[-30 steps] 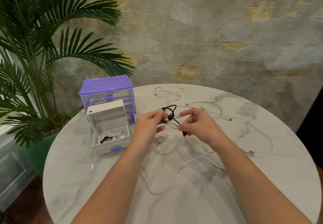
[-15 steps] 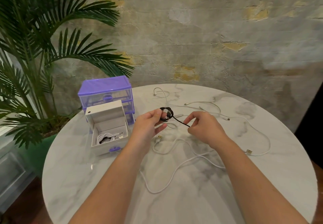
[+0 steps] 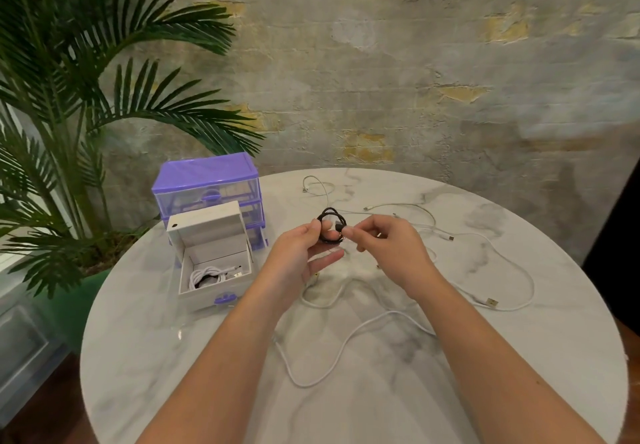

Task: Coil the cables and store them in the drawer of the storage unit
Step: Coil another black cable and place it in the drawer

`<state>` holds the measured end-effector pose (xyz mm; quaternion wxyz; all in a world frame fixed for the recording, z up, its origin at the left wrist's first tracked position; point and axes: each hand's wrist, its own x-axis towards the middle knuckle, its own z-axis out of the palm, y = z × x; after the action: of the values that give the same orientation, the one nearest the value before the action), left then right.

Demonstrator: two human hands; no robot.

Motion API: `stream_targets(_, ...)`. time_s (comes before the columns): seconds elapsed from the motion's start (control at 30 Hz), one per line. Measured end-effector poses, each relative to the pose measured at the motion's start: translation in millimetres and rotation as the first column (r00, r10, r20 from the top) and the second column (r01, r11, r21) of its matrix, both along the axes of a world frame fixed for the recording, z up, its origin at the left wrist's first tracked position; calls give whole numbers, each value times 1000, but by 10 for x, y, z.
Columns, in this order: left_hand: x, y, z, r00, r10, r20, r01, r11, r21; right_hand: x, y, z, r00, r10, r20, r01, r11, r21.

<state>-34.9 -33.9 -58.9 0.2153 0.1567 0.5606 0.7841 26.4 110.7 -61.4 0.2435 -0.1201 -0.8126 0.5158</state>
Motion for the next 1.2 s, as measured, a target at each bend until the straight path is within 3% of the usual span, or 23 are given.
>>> stream_targets(0.17, -11, -20, 61, 986, -55, 155, 51, 998, 27, -39, 34, -64, 999, -36, 33, 33, 995, 92)
stream_targets(0.3, -41, -42, 84, 987, -34, 159, 35, 999, -1, -45, 46, -74, 991, -119, 61, 105, 976, 192)
stream_targets(0.47, -19, -49, 93, 999, 49, 4, -48, 993, -109, -25, 36, -76, 986, -168, -25, 168, 950, 262)
stream_targets(0.63, 4, -15, 40, 983, 77, -166, -116, 964, -241, -38, 34, -102, 993, -92, -69, 106, 967, 233)
stream_targets(0.77, -9, -9, 7, 963, 98, -250, -160, 957, -243, -16, 34, -83, 991, -103, -82, 126, 921, 368)
stream_targets(0.9, -7, 5, 7, 981, 59, -186, -107, 961, -256, -12, 53, -78, 980, -157, -119, 196, 841, 504)
stream_targets(1.2, 58, 24, 3, 999, -19, -37, 12, 981, -192, -26, 15, -86, 980, -83, -180, 145, 917, 371)
